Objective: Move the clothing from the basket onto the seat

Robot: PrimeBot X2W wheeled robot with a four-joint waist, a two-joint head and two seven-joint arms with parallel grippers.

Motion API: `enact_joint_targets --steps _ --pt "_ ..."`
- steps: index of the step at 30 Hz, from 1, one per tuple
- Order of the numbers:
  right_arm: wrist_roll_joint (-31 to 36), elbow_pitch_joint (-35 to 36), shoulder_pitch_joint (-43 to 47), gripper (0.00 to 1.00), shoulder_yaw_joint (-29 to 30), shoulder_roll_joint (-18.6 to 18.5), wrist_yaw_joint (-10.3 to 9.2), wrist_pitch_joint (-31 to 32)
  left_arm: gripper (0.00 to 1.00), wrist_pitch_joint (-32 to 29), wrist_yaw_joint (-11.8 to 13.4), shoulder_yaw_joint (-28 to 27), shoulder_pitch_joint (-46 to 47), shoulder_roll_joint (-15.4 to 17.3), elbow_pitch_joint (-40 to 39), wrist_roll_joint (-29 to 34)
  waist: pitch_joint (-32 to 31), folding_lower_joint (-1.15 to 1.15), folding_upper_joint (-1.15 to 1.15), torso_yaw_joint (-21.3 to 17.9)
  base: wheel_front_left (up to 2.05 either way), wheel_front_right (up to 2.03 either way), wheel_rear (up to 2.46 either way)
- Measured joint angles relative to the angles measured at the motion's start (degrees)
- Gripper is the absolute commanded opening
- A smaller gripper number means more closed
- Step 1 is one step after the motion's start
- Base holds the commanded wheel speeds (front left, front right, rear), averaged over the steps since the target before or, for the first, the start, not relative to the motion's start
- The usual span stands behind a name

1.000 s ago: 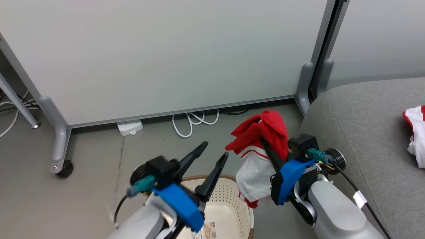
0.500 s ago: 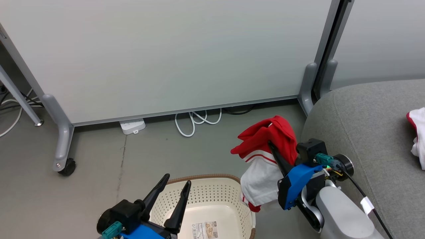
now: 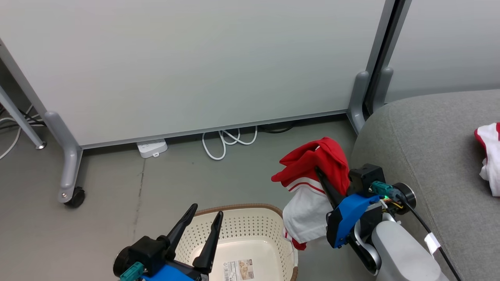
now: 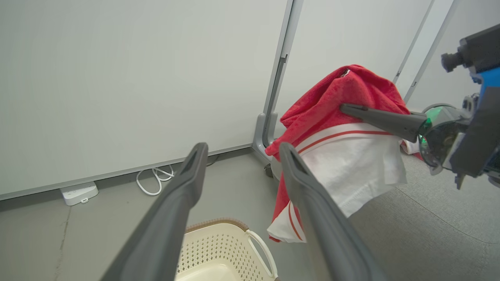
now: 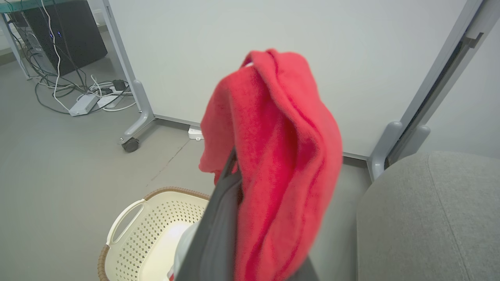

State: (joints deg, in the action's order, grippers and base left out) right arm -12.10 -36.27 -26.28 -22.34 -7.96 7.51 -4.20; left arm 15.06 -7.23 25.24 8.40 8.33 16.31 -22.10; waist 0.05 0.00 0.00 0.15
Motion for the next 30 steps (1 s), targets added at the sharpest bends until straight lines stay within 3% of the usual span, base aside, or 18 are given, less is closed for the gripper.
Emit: enact_joint_targets --steps 10,30 --pt "-0.01 0.94 -0.21 0.00 0.04 0.48 0.00 0.19 1.00 0.00 -0.08 -0.41 0.80 0.52 -0.64 0.09 0.88 0.00 0.00 -4.85 0.00 0.00 0.00" --pt "0.05 0.33 -1.02 0.00 0.64 1.09 0.00 -0.87 1.00 0.00 -0.08 -0.56 3.70 1.31 -0.89 1.16 4.07 0.00 0.00 -24.81 0.00 0.00 0.00"
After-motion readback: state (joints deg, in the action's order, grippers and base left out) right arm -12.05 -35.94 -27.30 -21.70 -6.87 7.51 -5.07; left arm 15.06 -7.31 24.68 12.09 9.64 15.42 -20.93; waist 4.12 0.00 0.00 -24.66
